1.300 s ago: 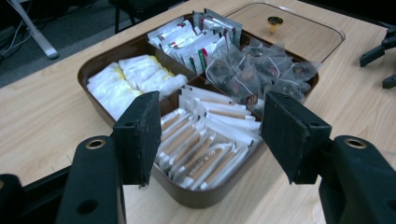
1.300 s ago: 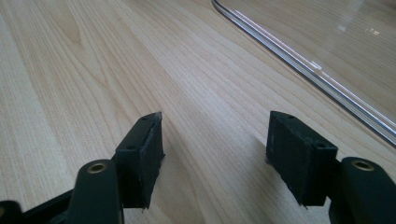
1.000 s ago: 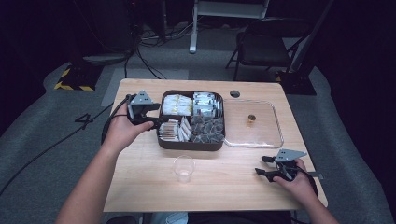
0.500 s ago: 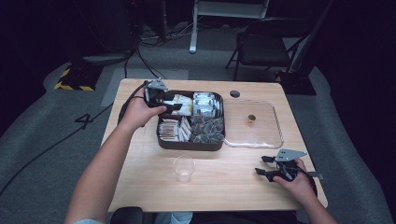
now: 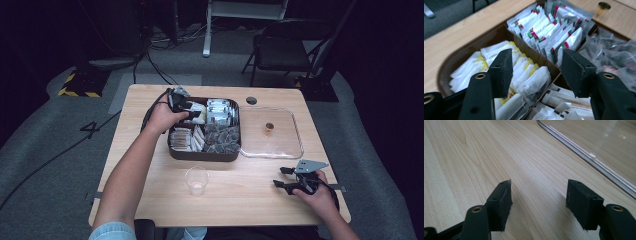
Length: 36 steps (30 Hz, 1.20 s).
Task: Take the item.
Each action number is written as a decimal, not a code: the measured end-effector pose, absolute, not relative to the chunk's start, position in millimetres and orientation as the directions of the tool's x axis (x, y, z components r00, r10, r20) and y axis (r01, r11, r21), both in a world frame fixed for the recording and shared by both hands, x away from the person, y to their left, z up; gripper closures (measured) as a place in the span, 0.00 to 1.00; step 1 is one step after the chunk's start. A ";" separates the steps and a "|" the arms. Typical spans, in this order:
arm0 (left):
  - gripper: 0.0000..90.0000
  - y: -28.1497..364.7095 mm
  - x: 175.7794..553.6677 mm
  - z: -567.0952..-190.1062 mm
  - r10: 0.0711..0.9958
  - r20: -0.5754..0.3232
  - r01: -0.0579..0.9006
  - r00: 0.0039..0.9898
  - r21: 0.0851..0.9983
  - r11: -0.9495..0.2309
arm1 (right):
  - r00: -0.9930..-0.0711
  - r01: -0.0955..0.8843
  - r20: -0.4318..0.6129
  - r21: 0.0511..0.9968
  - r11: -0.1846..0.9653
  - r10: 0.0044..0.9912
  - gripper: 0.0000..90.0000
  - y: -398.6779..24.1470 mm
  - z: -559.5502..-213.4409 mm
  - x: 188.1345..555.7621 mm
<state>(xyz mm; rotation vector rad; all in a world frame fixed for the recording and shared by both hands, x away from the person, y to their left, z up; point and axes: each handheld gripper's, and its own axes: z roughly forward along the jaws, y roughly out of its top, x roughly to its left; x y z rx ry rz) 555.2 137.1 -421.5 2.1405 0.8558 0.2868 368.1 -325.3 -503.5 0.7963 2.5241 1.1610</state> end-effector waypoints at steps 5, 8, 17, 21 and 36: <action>0.52 133.0 559.3 -432.4 0.656 -0.082 0.491 0.750 0.734 -0.470 | -0.819 0.374 0.001 0.759 0.533 0.574 0.42 -325.2 -503.5 368.0; 0.61 131.2 559.8 -438.2 0.646 -0.081 0.499 0.759 0.710 -0.497 | -0.819 0.374 0.000 0.759 0.533 0.574 0.42 -325.2 -503.5 368.0; 0.61 128.3 563.7 -446.8 0.650 -0.072 0.515 0.756 0.678 -0.524 | -0.819 0.374 0.000 0.759 0.533 0.574 0.42 -325.2 -503.5 368.0; 0.64 128.0 566.1 -450.3 0.660 -0.080 0.532 0.747 0.668 -0.521 | -0.819 0.374 0.000 0.759 0.533 0.574 0.42 -325.2 -503.5 368.0; 1.00 122.1 562.8 -445.6 0.641 -0.075 0.530 0.764 0.639 -0.557 | -0.819 0.374 0.000 0.759 0.533 0.574 0.42 -325.2 -503.5 368.0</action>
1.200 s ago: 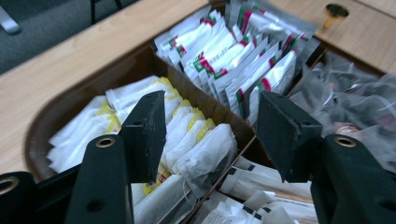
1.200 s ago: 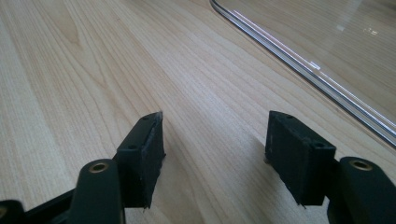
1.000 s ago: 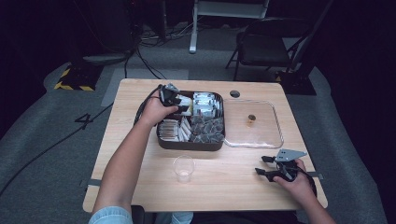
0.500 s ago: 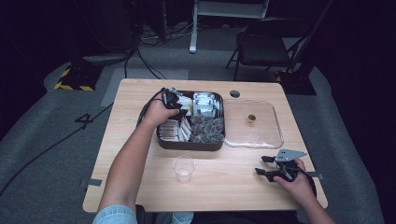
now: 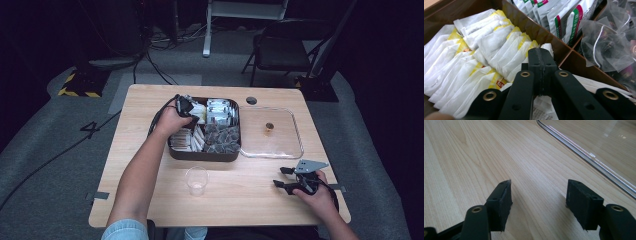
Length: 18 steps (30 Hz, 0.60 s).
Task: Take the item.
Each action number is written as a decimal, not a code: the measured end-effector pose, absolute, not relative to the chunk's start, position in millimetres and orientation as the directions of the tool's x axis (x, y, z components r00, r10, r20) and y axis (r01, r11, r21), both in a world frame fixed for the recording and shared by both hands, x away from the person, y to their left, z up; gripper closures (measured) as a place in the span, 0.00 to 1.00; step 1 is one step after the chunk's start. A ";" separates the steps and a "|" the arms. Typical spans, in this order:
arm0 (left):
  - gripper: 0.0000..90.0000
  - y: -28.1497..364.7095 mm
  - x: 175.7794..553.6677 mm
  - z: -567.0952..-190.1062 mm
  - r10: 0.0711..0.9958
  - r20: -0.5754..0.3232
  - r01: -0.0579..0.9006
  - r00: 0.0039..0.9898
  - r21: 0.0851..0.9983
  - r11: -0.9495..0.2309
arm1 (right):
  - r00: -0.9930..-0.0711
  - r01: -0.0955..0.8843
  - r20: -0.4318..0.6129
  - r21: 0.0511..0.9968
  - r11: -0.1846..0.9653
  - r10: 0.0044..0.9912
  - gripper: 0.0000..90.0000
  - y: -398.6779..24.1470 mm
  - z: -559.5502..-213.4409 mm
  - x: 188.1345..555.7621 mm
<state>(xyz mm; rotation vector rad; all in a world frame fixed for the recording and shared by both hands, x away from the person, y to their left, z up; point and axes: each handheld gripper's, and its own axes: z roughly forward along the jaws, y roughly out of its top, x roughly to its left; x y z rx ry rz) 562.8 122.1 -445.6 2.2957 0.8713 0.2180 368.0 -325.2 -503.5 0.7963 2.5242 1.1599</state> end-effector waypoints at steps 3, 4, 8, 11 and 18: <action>1.00 124.3 562.7 -441.7 0.647 -0.070 0.524 0.759 0.655 -0.544 | -0.819 0.374 0.000 0.759 0.533 0.574 0.42 -325.2 -503.5 368.0; 1.00 125.3 562.4 -439.7 0.650 -0.070 0.521 0.757 0.665 -0.536 | -0.819 0.374 0.000 0.759 0.533 0.574 0.42 -325.2 -503.5 368.0; 1.00 127.9 560.9 -433.1 0.651 -0.067 0.513 0.756 0.678 -0.526 | -0.819 0.374 0.000 0.759 0.533 0.574 0.42 -325.2 -503.5 368.0; 1.00 129.2 557.2 -425.4 0.647 -0.067 0.499 0.759 0.698 -0.513 | -0.819 0.374 0.000 0.759 0.533 0.574 0.42 -325.2 -503.4 368.0; 1.00 132.0 540.9 -397.6 0.618 -0.061 0.446 0.784 0.747 -0.492 | -0.819 0.374 0.000 0.759 0.533 0.574 0.42 -325.0 -503.5 367.9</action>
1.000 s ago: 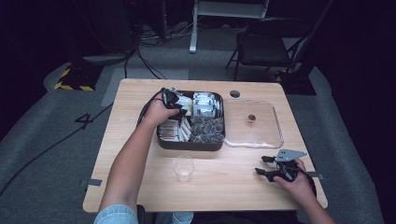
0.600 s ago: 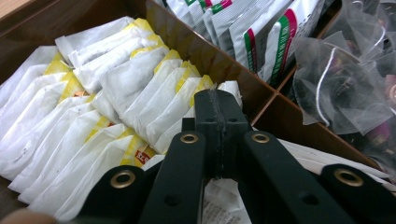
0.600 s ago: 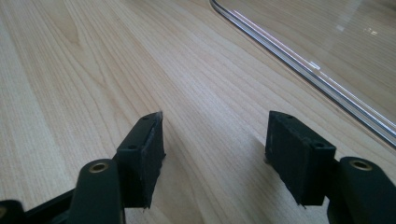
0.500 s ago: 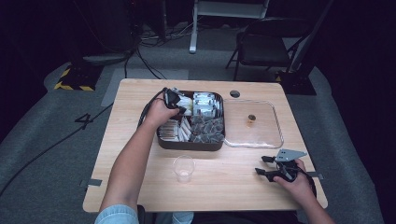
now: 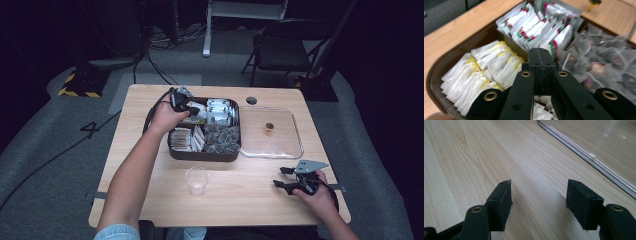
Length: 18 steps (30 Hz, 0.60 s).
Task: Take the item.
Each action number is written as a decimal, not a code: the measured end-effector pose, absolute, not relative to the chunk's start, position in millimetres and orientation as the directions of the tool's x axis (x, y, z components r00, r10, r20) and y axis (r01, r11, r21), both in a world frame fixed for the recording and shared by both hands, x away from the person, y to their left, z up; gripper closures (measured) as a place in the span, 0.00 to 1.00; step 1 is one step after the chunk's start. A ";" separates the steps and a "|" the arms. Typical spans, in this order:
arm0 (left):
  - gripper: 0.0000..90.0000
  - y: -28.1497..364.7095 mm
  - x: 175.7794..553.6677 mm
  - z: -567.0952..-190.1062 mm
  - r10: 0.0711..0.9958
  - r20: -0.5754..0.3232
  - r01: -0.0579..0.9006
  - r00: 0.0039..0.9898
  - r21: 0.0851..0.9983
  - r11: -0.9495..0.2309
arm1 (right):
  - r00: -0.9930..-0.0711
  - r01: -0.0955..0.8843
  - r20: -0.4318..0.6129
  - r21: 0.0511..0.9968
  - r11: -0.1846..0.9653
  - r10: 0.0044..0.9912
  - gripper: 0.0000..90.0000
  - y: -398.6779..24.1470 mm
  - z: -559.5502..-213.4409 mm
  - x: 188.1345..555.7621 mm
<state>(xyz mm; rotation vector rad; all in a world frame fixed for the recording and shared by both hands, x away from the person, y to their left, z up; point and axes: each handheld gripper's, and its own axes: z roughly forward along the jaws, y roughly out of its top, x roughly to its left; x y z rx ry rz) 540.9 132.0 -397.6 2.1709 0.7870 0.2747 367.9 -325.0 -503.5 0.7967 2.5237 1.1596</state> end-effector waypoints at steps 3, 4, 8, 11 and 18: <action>1.00 133.2 533.4 -386.7 0.606 -0.049 0.423 0.794 0.761 -0.492 | -0.819 0.374 0.000 0.759 0.534 0.574 0.42 -325.0 -503.5 367.8; 1.00 133.2 531.4 -384.4 0.605 -0.048 0.417 0.795 0.767 -0.488 | -0.819 0.374 0.000 0.759 0.534 0.574 0.42 -325.0 -503.5 367.8; 1.00 134.3 519.6 -369.9 0.584 -0.045 0.384 0.810 0.794 -0.471 | -0.819 0.373 -0.001 0.759 0.534 0.574 0.42 -325.0 -503.5 367.8; 1.00 133.4 508.9 -359.5 0.564 -0.048 0.364 0.825 0.808 -0.463 | -0.819 0.373 -0.001 0.759 0.534 0.574 0.42 -325.0 -503.5 367.8; 1.00 130.8 480.6 -338.4 0.515 -0.036 0.310 0.857 0.834 -0.457 | -0.819 0.373 -0.001 0.759 0.534 0.574 0.42 -325.0 -503.5 367.8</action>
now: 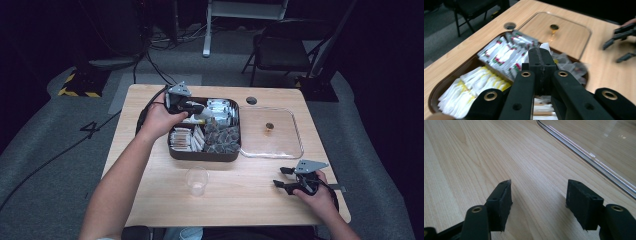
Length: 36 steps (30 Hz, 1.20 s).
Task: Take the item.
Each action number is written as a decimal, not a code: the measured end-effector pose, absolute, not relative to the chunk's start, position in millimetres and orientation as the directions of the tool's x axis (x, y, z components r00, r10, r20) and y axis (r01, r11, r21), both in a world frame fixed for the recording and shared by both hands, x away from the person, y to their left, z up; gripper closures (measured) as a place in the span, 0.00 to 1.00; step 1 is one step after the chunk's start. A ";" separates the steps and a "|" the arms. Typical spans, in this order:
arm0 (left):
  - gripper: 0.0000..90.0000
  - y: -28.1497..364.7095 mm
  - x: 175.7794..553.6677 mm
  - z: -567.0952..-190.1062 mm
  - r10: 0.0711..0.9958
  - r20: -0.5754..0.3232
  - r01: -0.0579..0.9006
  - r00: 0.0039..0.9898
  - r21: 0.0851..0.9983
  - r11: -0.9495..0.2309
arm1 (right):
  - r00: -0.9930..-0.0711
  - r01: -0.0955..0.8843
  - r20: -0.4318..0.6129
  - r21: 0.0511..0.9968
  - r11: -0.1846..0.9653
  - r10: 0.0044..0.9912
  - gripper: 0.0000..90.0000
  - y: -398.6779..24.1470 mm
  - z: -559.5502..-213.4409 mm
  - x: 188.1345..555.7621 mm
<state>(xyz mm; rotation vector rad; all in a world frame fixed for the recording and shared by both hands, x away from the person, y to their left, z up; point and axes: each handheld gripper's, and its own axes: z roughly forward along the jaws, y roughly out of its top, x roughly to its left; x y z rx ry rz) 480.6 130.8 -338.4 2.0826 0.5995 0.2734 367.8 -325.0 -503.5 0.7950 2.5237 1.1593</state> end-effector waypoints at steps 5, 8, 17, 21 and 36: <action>1.00 129.9 457.3 -327.7 0.490 -0.036 0.293 0.871 0.839 -0.458 | -0.819 0.373 -0.001 0.759 0.534 0.574 0.42 -325.0 -503.5 367.8; 1.00 130.6 446.5 -325.3 0.483 -0.043 0.292 0.875 0.842 -0.454 | -0.819 0.373 -0.001 0.759 0.533 0.574 0.42 -325.0 -503.5 367.8; 1.00 139.9 399.9 -321.0 0.454 -0.061 0.282 0.889 0.853 -0.438 | -0.819 0.373 -0.001 0.759 0.533 0.574 0.42 -325.0 -503.5 367.8; 1.00 151.0 379.0 -324.5 0.462 -0.064 0.294 0.885 0.845 -0.446 | -0.819 0.374 0.000 0.759 0.533 0.574 0.42 -325.0 -503.5 367.9; 1.00 162.4 338.9 -343.1 0.444 -0.105 0.296 0.890 0.873 -0.387 | -0.819 0.373 -0.001 0.759 0.534 0.574 0.42 -324.9 -503.5 367.7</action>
